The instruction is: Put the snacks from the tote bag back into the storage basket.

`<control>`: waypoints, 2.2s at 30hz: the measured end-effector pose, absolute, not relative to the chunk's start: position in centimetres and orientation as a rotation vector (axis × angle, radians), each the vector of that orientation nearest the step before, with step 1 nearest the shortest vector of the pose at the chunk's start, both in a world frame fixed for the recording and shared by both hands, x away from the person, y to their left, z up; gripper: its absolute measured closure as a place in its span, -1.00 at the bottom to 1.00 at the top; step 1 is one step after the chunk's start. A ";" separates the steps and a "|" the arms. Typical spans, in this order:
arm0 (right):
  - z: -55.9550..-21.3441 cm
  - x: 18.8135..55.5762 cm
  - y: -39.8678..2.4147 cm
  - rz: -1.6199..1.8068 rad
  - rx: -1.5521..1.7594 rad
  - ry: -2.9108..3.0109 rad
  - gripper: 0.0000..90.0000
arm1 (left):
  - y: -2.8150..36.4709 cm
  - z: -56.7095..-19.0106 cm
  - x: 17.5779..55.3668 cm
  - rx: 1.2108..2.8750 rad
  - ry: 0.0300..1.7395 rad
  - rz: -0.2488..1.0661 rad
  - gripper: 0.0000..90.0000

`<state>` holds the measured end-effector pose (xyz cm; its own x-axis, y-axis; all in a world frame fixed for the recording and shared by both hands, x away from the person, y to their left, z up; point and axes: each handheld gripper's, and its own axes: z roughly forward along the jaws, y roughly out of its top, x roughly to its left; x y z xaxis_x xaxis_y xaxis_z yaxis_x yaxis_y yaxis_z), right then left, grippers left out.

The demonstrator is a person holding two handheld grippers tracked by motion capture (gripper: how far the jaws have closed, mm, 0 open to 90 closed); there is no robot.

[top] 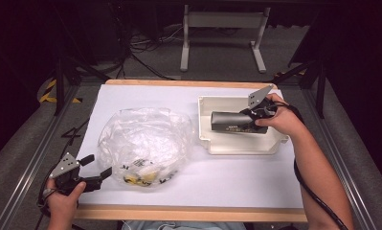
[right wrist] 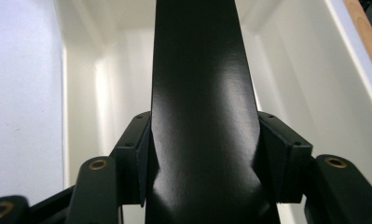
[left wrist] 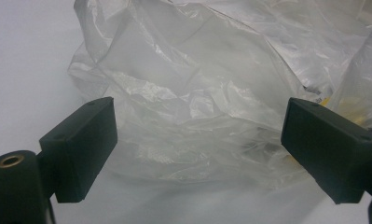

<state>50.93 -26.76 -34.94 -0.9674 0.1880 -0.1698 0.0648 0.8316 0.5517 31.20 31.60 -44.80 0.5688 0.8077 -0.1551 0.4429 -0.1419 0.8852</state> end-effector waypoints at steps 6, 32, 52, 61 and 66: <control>-35.9 51.1 -26.9 0.847 0.207 2.806 -0.04 | 31.5 -44.8 31.2 1.777 1.036 0.442 -0.75; -38.2 52.2 -26.7 0.846 0.142 2.877 -0.05 | 31.4 -45.0 31.2 1.783 1.049 0.443 -0.75; -38.2 52.4 -26.6 0.809 0.112 2.862 -0.27 | 31.4 -45.0 31.2 1.787 1.042 0.442 -0.75; -36.0 51.5 -26.6 0.852 0.121 2.795 -0.39 | 31.4 -44.9 31.2 1.789 1.039 0.445 -0.75; -34.3 50.7 -26.7 0.948 0.241 2.744 -0.53 | 31.3 -44.9 31.2 1.788 1.036 0.443 -0.75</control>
